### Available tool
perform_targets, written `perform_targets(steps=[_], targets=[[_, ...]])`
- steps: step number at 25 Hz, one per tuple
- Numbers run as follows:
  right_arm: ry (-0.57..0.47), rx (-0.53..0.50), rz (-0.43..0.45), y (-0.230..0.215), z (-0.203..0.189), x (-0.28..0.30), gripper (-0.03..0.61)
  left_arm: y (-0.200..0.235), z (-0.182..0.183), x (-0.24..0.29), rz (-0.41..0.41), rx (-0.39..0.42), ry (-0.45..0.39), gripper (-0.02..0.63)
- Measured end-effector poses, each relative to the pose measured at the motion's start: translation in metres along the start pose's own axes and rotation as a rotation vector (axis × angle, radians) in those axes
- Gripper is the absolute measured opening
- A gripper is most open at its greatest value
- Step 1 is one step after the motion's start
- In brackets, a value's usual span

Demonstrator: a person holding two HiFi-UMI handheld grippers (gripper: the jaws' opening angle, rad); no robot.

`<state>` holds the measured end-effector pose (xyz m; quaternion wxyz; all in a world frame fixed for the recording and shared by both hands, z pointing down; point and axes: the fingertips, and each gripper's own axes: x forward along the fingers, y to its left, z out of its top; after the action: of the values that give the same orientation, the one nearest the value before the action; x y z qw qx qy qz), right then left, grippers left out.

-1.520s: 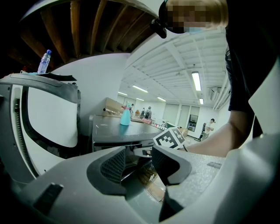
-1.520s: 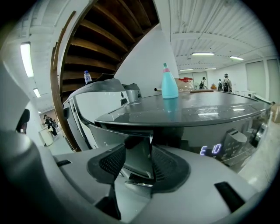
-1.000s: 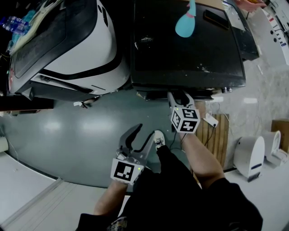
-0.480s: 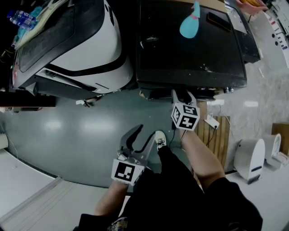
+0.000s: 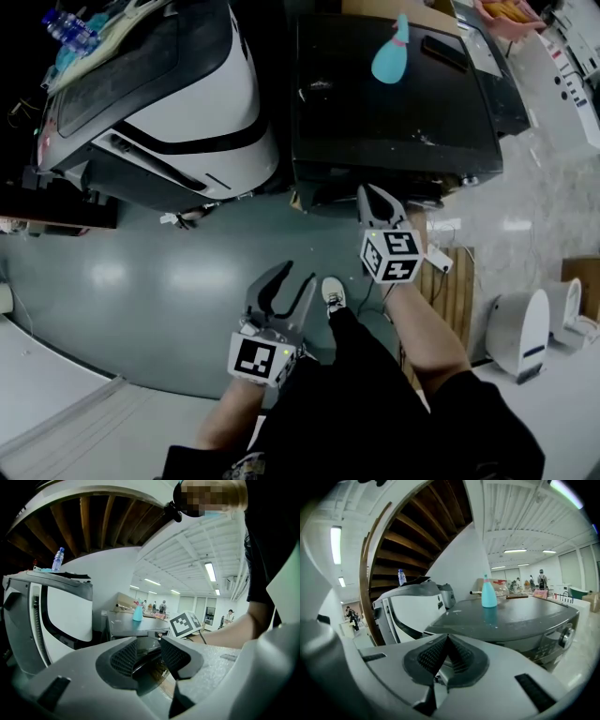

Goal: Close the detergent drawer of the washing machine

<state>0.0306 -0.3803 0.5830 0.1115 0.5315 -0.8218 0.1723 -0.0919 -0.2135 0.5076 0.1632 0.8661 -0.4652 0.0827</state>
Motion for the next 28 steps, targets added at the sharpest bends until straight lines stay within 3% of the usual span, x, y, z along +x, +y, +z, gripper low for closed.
perform_targets(steps=[8, 16, 19, 28], targets=[[-0.085, -0.035, 0.174, 0.101, 0.029, -0.077, -0.002, 0.001, 0.016, -0.09, 0.065, 0.046, -0.074, 0.005], [-0.183, -0.091, 0.298, 0.203, 0.048, -0.167, -0.002, -0.004, 0.023, -0.187, 0.092, 0.078, -0.133, 0.003], [-0.206, -0.11, 0.313, 0.237, 0.048, -0.2, -0.002, -0.006, 0.026, -0.222, 0.088, 0.095, -0.187, 0.003], [-0.213, -0.185, 0.342, 0.305, 0.029, -0.284, -0.002, -0.013, 0.015, -0.293, 0.092, 0.08, -0.216, 0.003]])
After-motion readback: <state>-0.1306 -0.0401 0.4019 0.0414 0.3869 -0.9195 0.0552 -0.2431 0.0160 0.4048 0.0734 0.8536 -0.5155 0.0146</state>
